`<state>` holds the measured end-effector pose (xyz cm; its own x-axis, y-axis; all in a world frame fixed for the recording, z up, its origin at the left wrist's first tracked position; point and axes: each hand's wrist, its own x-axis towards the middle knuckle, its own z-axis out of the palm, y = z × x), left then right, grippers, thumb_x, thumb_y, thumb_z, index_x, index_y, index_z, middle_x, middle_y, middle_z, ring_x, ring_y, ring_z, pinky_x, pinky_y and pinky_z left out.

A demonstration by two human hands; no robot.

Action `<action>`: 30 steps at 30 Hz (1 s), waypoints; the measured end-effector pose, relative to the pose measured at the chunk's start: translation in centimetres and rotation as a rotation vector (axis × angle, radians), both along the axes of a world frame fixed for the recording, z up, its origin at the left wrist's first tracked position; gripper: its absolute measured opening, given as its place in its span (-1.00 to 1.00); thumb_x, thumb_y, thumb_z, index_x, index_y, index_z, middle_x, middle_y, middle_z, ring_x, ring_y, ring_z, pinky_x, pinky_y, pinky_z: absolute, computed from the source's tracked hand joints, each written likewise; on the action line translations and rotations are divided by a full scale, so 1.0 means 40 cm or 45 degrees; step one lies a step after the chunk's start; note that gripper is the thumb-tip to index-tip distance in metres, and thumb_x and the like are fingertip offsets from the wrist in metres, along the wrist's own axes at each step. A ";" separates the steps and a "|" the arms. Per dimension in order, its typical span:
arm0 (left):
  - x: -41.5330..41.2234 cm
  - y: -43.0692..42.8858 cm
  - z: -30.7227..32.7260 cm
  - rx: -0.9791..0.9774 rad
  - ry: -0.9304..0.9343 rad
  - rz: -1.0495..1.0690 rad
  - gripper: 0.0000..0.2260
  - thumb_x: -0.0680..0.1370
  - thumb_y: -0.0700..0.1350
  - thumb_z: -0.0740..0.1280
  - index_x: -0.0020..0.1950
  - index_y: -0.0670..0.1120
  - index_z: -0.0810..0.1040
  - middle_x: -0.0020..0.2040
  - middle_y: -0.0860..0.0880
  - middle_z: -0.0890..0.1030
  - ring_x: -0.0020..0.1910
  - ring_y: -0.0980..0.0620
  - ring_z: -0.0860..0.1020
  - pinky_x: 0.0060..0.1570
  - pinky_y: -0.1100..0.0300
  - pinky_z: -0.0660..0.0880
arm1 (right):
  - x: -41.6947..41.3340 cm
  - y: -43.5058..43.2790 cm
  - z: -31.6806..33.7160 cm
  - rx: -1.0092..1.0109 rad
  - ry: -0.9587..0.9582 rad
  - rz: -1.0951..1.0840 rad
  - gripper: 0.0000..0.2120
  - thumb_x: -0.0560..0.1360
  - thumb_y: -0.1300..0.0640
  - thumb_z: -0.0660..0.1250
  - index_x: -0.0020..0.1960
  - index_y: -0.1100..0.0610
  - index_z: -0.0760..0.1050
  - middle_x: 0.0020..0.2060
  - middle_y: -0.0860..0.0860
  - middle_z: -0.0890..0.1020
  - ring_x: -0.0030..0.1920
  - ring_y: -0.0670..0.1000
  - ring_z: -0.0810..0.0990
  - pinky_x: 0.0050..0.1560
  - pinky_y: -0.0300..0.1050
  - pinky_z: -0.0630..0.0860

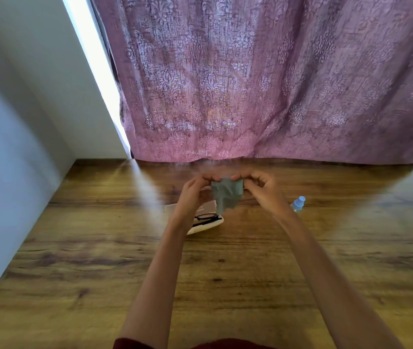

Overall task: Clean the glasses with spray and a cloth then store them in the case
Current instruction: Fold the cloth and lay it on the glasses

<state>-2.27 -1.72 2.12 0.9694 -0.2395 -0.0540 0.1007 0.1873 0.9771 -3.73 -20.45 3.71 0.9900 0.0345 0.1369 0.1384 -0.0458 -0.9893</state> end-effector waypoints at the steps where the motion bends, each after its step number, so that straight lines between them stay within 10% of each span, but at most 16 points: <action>1: 0.000 0.001 0.001 0.019 0.017 0.006 -0.77 0.60 -0.11 0.19 -0.05 -0.06 0.64 -0.09 -0.03 0.65 -0.14 0.04 0.61 -0.14 0.18 0.54 | 0.000 -0.001 -0.002 0.022 0.024 0.000 -0.77 0.55 0.38 0.24 -0.07 0.17 0.63 -0.14 -0.05 0.70 -0.11 -0.14 0.67 -0.18 -0.34 0.56; 9: 0.004 0.013 0.006 0.083 -0.156 -0.063 -0.70 0.47 -0.28 0.42 0.13 0.02 0.57 0.00 -0.09 0.57 -0.09 0.05 0.60 -0.08 0.24 0.57 | 0.000 -0.006 0.003 0.088 0.119 -0.004 -0.52 0.38 0.38 0.47 0.25 0.13 0.49 0.01 0.07 0.67 -0.05 -0.04 0.67 -0.17 -0.23 0.61; 14: 0.013 0.019 0.000 0.081 -0.172 -0.048 -0.53 0.48 -0.34 0.38 0.33 0.00 0.43 0.05 -0.15 0.54 -0.05 0.02 0.55 0.07 0.17 0.55 | -0.001 -0.012 0.005 0.107 0.229 -0.018 -0.66 0.34 0.34 0.51 0.10 0.19 0.59 -0.09 0.06 0.72 -0.09 -0.03 0.70 -0.21 -0.28 0.60; 30: 0.020 0.027 -0.011 -0.047 -0.092 -0.016 -0.69 0.50 -0.28 0.37 0.19 0.00 0.55 -0.05 0.05 0.66 -0.02 0.06 0.62 -0.08 0.17 0.60 | -0.011 0.020 0.010 0.327 0.312 0.011 -0.77 0.48 0.40 0.35 0.11 0.24 0.51 -0.06 0.16 0.67 -0.09 0.03 0.70 -0.14 -0.15 0.65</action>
